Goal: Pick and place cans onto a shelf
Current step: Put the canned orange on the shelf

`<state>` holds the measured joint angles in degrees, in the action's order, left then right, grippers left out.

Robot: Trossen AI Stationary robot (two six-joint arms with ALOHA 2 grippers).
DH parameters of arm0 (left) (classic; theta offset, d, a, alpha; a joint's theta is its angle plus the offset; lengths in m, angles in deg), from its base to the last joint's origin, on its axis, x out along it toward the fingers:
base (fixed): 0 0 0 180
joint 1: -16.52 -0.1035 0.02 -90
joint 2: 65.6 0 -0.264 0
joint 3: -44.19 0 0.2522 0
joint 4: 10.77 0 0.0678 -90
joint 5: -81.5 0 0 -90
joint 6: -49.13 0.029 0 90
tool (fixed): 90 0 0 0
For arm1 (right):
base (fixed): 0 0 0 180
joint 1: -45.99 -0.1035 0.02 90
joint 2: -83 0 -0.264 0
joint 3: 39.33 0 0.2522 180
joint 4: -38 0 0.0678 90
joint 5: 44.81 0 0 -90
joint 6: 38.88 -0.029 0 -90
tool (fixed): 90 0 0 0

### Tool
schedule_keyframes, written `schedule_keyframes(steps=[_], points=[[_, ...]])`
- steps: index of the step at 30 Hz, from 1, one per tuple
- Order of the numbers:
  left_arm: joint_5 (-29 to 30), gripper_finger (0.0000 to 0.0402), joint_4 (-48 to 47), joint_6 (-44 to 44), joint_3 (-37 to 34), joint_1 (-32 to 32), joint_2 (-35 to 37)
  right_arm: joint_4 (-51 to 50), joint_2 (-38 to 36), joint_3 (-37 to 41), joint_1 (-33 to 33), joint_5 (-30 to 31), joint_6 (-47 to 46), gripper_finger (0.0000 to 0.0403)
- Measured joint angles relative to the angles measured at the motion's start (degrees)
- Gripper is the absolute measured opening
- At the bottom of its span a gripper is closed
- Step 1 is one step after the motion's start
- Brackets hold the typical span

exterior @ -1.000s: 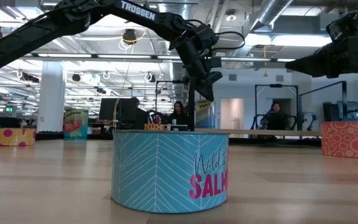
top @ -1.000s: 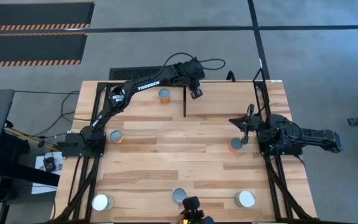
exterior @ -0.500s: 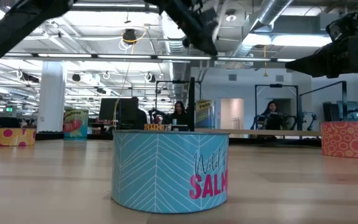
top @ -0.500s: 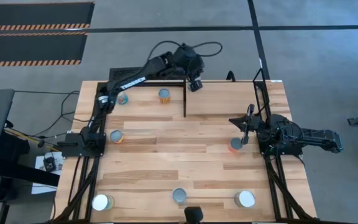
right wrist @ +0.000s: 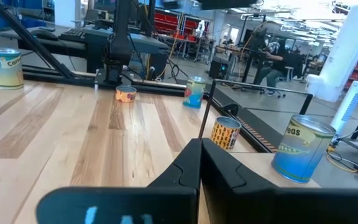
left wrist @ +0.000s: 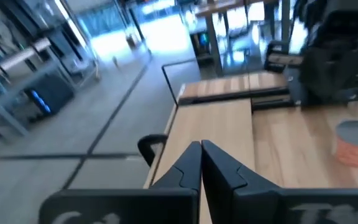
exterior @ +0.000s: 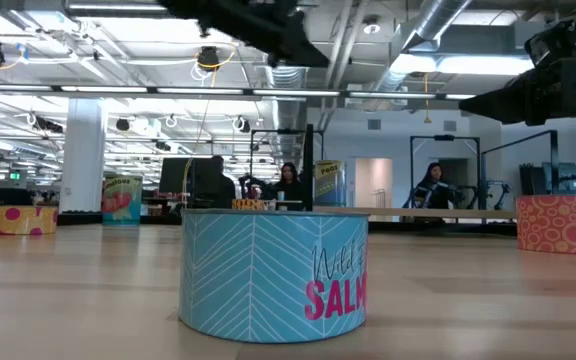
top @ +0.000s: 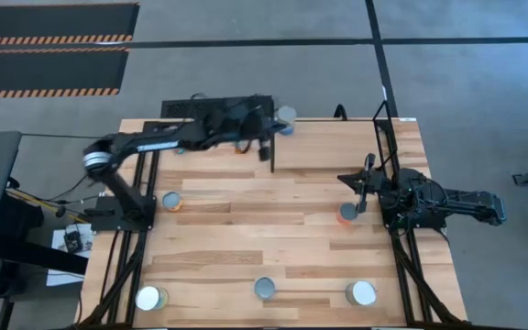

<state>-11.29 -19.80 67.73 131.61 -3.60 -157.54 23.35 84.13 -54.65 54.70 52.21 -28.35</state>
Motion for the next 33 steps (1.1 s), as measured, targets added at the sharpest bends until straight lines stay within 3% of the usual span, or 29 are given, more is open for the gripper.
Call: schedule_keyframes(steps=[8, 14, 22, 28, 33], points=[[0.08, 0.0, 19.08, -3.4, -30.75, 3.11, 21.68, -0.02, 0.0, 0.0, 0.0, -0.65, 0.0, 0.0033], [0.16, 0.0, 22.97, -4.14, -45.69, 4.12, 35.88, -0.01, -0.02, 0.0, 0.0, -0.67, 0.02, 0.0033], [0.63, 0.0, 27.46, -4.15, -56.77, 3.33, 47.72, 0.0, -0.02, 0.0, 0.0, -0.72, 0.01, 0.0033], [0.85, 0.0, 34.02, -4.88, -60.68, 1.86, 48.82, -0.02, -0.01, 0.0, 0.0, -0.81, 0.01, 0.0033], [1.73, 0.0, 33.42, -4.12, -60.74, 0.89, 48.8, 0.0, -0.02, 0.0, 0.0, -0.85, 0.01, 0.0033]])
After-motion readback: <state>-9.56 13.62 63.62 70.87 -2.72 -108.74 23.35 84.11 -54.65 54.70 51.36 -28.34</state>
